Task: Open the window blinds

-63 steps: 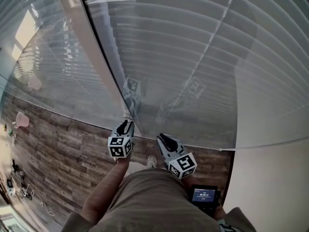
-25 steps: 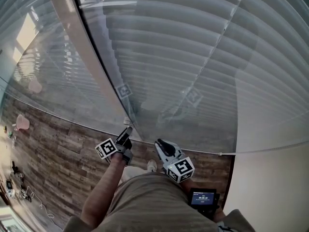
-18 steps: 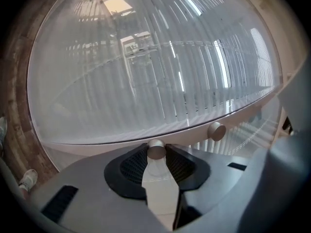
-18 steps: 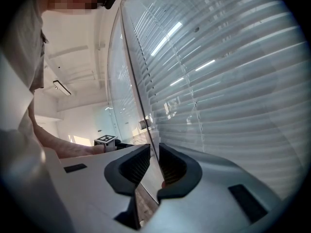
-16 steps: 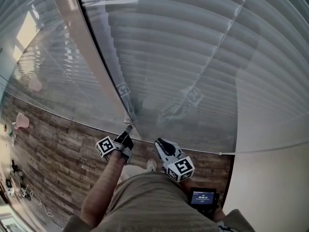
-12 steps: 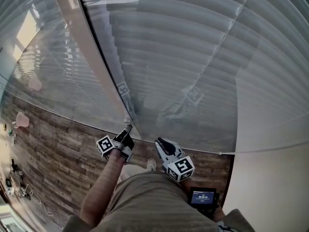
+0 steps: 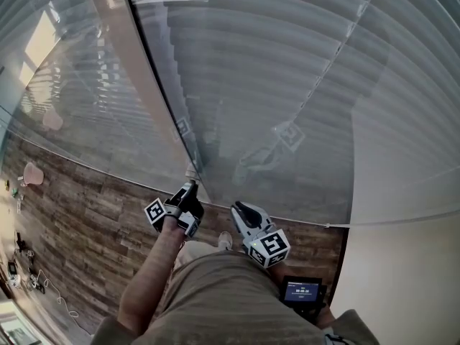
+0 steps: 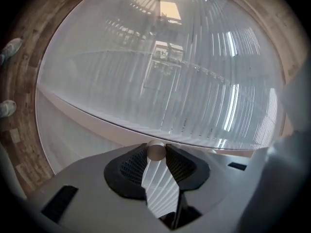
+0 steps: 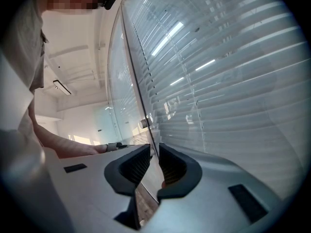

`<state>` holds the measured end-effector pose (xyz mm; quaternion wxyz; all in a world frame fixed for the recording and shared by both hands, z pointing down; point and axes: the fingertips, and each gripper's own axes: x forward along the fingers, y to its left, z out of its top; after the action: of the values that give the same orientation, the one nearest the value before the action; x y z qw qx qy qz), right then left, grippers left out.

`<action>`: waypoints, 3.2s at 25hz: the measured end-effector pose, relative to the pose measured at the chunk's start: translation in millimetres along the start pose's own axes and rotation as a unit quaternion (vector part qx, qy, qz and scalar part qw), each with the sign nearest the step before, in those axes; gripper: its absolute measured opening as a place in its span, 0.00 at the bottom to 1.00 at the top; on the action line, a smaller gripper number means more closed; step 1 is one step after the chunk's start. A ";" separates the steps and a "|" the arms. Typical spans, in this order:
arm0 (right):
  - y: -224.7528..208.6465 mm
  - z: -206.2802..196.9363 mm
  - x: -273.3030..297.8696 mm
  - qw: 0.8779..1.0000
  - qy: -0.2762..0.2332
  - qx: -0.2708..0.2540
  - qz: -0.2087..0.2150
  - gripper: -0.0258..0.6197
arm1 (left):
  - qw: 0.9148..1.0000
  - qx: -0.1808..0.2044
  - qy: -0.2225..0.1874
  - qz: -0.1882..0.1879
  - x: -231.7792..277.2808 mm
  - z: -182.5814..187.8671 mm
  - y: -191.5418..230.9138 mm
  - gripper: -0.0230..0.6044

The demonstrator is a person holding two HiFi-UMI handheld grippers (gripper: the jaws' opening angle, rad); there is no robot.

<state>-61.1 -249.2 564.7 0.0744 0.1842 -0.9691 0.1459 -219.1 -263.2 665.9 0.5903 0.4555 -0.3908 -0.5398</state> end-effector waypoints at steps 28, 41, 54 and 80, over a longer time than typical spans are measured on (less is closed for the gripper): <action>-5.4 1.1 -3.7 1.000 0.002 0.024 -0.010 0.12 | 0.684 0.694 0.076 0.210 8.3 -12.1 -15.6 0.26; -7.0 11.7 -6.2 1.000 0.005 0.025 -0.012 0.12 | 0.824 0.539 0.070 0.160 11.7 -10.2 -24.7 0.25; -3.6 -4.6 -4.1 1.000 0.004 0.023 -0.010 0.12 | 0.921 0.372 0.056 0.102 7.8 -5.6 -12.0 0.25; 1.5 -6.5 -9.2 1.000 0.002 0.020 -0.012 0.12 | 0.999 0.042 -0.021 0.005 3.2 -1.4 -6.1 0.25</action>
<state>-52.6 -242.8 568.6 0.0746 0.1969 -0.9635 0.1651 -219.2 -266.2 659.5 0.5652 0.4667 -0.4271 -0.5295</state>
